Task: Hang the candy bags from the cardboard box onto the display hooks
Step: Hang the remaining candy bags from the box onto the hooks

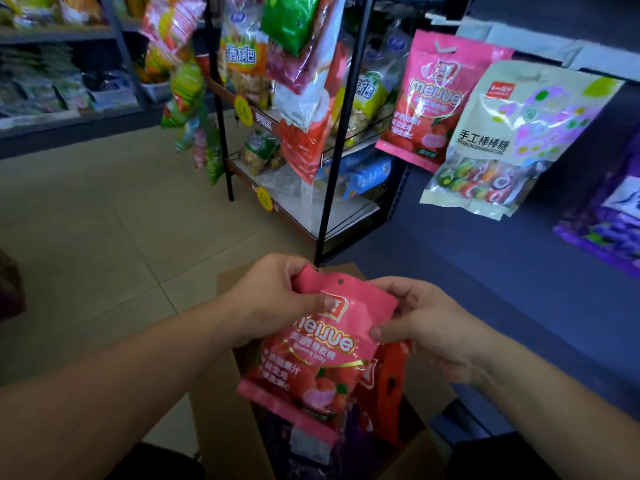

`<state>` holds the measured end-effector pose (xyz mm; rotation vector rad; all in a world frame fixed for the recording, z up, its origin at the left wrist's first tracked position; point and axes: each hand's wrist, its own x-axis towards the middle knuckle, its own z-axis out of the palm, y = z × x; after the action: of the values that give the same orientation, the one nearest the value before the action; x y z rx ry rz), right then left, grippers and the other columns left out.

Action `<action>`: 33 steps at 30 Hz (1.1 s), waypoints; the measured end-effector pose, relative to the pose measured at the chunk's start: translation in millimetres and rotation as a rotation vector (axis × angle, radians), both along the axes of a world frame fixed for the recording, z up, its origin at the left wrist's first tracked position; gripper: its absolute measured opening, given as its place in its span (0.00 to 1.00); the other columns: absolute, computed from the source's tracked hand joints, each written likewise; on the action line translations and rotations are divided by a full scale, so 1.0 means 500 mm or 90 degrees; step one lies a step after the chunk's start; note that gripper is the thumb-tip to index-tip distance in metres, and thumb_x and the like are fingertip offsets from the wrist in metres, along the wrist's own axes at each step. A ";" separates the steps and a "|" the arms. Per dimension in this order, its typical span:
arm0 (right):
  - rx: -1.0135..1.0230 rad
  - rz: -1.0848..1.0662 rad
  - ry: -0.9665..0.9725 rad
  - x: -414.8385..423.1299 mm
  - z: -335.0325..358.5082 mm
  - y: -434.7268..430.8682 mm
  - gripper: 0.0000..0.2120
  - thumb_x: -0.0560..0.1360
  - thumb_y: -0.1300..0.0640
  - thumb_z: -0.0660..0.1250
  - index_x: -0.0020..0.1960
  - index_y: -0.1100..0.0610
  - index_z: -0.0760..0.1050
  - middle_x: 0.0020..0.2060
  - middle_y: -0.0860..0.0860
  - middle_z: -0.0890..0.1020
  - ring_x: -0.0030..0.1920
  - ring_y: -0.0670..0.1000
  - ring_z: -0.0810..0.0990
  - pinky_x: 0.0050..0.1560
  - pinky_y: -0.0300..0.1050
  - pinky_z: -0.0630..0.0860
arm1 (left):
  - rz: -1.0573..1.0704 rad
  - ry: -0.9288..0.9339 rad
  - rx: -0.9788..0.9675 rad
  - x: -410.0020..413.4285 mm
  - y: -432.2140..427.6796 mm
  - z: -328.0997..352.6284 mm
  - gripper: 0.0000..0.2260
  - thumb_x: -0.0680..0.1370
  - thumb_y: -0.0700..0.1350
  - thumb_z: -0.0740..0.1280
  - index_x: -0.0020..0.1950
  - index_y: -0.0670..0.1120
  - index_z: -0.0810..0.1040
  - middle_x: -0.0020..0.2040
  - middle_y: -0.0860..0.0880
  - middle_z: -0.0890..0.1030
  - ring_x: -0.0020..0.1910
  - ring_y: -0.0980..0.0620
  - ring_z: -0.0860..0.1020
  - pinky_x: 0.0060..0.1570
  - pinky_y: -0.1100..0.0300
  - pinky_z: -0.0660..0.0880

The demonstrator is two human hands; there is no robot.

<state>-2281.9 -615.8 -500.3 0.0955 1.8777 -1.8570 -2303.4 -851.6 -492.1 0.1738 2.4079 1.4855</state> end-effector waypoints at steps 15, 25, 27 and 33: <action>0.154 -0.086 0.297 -0.055 0.052 0.073 0.21 0.74 0.78 0.70 0.53 0.54 0.84 0.44 0.54 0.79 0.43 0.55 0.88 0.34 0.45 0.80 | -0.199 0.204 -0.064 -0.055 0.035 0.041 0.06 0.70 0.48 0.81 0.39 0.52 0.85 0.56 0.59 0.79 0.56 0.62 0.79 0.54 0.66 0.77; 0.154 -0.110 0.355 -0.066 0.071 0.071 0.26 0.68 0.63 0.81 0.61 0.45 0.81 0.51 0.48 0.85 0.48 0.56 0.88 0.50 0.52 0.85 | -0.041 0.142 0.090 -0.027 0.129 0.032 0.08 0.72 0.40 0.80 0.39 0.40 0.82 0.36 0.44 0.85 0.34 0.55 0.83 0.35 0.60 0.80; 0.175 -0.041 0.228 -0.070 0.077 0.092 0.19 0.68 0.52 0.79 0.58 0.49 0.84 0.51 0.49 0.88 0.51 0.54 0.88 0.52 0.48 0.84 | -0.010 0.126 0.126 -0.026 0.127 0.034 0.08 0.71 0.40 0.80 0.40 0.39 0.82 0.37 0.43 0.86 0.36 0.46 0.85 0.37 0.53 0.82; 0.106 0.032 0.060 -0.072 0.087 0.137 0.13 0.71 0.51 0.74 0.52 0.57 0.88 0.47 0.59 0.89 0.44 0.54 0.87 0.44 0.43 0.83 | 0.041 0.061 0.195 -0.022 0.116 0.043 0.09 0.72 0.40 0.80 0.37 0.42 0.81 0.36 0.42 0.86 0.34 0.52 0.82 0.36 0.56 0.79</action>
<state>-2317.7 -547.5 -456.9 0.0164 2.0780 -1.6978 -2314.2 -793.4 -470.4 0.2408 2.2620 1.9105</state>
